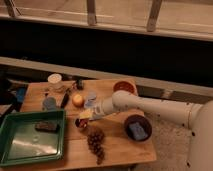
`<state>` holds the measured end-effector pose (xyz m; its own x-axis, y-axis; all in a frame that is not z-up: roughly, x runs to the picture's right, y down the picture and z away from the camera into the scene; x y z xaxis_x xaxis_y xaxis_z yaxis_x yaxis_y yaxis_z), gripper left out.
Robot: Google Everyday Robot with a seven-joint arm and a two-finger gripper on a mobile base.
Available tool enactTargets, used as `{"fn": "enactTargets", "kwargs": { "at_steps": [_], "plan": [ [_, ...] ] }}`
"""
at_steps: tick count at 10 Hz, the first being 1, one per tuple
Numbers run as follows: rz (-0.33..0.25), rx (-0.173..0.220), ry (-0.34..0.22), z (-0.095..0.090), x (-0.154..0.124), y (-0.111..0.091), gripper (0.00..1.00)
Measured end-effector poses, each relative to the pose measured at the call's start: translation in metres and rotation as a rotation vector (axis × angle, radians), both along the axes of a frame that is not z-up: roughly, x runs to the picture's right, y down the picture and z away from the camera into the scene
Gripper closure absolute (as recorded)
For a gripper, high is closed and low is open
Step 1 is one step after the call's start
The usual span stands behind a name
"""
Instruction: Place pepper in metal cup
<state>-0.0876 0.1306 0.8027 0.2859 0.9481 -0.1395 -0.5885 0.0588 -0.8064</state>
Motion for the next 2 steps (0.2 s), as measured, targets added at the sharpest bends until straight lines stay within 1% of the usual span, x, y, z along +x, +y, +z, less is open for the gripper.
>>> {"fn": "enactTargets", "kwargs": {
  "at_steps": [2],
  "plan": [
    [-0.029,0.036,0.036,-0.0079,0.0080,-0.0208,0.39]
  ]
}}
